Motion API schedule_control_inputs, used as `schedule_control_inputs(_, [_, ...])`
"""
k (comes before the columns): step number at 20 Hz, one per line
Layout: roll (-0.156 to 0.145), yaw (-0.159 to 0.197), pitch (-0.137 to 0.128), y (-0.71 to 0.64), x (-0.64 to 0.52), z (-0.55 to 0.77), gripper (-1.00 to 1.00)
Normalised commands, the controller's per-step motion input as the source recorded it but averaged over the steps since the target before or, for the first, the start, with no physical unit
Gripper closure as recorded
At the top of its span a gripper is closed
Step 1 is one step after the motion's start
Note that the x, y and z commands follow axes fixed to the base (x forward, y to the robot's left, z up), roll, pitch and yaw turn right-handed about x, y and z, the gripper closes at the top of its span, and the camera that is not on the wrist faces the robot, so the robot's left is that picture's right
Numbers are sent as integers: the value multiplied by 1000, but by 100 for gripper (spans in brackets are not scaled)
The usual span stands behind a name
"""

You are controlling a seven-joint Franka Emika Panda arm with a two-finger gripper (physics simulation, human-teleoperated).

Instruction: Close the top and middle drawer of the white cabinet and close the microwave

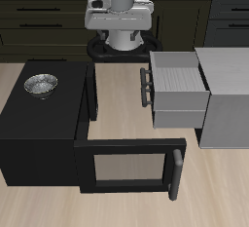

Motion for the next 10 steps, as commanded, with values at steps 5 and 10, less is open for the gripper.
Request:
schedule_control_inputs(5, [-21, 20, -17, -104, 78, 19, -100])
schedule_control_inputs(10, [-2, 37, -9, -48, 54, 4, -100])
